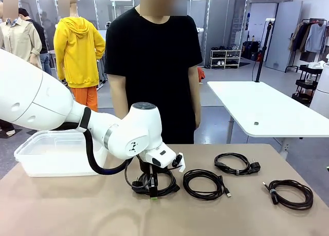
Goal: Organize and store the cables.
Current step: Place the Power Cable into the Organizing box.
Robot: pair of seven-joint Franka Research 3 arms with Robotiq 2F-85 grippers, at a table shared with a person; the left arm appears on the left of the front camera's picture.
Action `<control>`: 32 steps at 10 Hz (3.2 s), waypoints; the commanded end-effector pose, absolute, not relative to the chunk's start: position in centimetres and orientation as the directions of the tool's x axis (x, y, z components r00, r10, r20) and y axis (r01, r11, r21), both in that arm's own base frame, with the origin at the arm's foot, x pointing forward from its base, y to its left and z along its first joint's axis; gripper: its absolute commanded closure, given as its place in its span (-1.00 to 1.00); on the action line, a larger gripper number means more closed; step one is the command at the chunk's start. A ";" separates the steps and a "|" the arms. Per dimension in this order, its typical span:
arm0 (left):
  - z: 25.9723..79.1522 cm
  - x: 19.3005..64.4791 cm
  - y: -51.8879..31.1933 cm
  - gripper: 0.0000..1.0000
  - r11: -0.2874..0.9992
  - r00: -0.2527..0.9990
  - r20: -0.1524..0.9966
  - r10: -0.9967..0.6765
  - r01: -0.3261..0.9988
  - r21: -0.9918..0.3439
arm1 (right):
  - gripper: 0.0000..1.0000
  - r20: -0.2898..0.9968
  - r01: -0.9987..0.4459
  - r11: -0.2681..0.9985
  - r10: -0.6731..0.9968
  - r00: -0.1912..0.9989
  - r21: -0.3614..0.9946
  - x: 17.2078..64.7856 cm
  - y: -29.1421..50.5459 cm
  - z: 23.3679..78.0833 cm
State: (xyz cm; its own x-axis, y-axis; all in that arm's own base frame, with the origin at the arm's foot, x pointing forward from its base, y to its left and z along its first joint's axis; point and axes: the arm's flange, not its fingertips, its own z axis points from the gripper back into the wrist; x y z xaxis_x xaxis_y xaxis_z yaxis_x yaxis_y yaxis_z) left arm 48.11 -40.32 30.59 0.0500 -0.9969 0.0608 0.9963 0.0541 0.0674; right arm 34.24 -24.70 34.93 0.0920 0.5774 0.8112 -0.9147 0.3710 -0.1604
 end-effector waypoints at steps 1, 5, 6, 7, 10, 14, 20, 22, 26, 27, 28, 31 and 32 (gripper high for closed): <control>31.0 48.4 -40.1 0.68 0.057 0.055 0.039 -0.998 0.997 0.049 | -1.00 0.803 -0.916 0.374 0.585 0.112 -0.145 34.0 -24.4 35.2; 35.9 46.7 -39.5 1.00 0.057 0.054 0.074 -0.996 0.998 0.037 | -1.00 0.803 -0.916 0.374 0.585 0.112 -0.145 34.0 -24.4 35.2; 38.0 46.1 -39.0 1.00 0.053 0.048 0.079 -0.996 0.997 0.063 | -1.00 0.803 -0.916 0.374 0.585 0.112 -0.145 34.0 -24.4 35.2; 40.5 45.4 -38.4 1.00 0.043 0.036 0.072 -0.997 0.995 0.092 | -1.00 0.803 -0.916 0.374 0.585 0.112 -0.145 34.0 -24.4 35.2; 46.1 43.0 -36.5 0.82 0.017 0.008 0.067 -0.998 0.991 0.136 | -1.00 0.803 -0.916 0.374 0.585 0.112 -0.145 34.0 -24.4 35.2; 47.8 42.9 -37.2 0.82 0.016 0.006 0.060 -0.998 0.985 0.171 | -1.00 0.803 -0.916 0.374 0.585 0.112 -0.145 34.0 -24.4 35.2; 49.9 44.7 -32.8 0.64 0.006 -0.009 0.067 -0.998 0.976 0.218 | -1.00 0.803 -0.916 0.374 0.585 0.112 -0.145 34.0 -24.4 35.2; 52.5 47.0 -26.2 0.64 0.014 -0.023 0.139 -0.990 0.967 0.255 | -1.00 0.803 -0.916 0.374 0.585 0.112 -0.145 34.0 -24.4 35.2; 52.3 49.5 -14.4 0.64 -0.016 -0.045 0.094 -0.995 0.955 0.295 | -1.00 0.803 -0.916 0.374 0.585 0.112 -0.145 34.0 -24.4 35.2; 51.8 50.2 -12.1 0.64 0.000 -0.031 0.108 -0.994 0.961 0.277 | -1.00 0.803 -0.916 0.374 0.585 0.112 -0.145 34.0 -24.4 35.2; 51.1 51.2 -9.9 0.64 0.025 0.002 0.080 -0.997 0.955 0.297 | -1.00 0.803 -0.916 0.374 0.585 0.112 -0.145 34.0 -24.4 35.2; 48.1 55.2 -4.8 0.64 0.079 0.062 0.078 -0.995 0.967 0.242 | -1.00 0.803 -0.916 0.374 0.585 0.112 -0.145 34.0 -24.4 35.2; 47.2 56.3 -3.9 0.64 0.108 0.094 0.073 -0.993 0.971 0.213 | -1.00 0.803 -0.916 0.374 0.585 0.112 -0.145 34.0 -24.4 35.2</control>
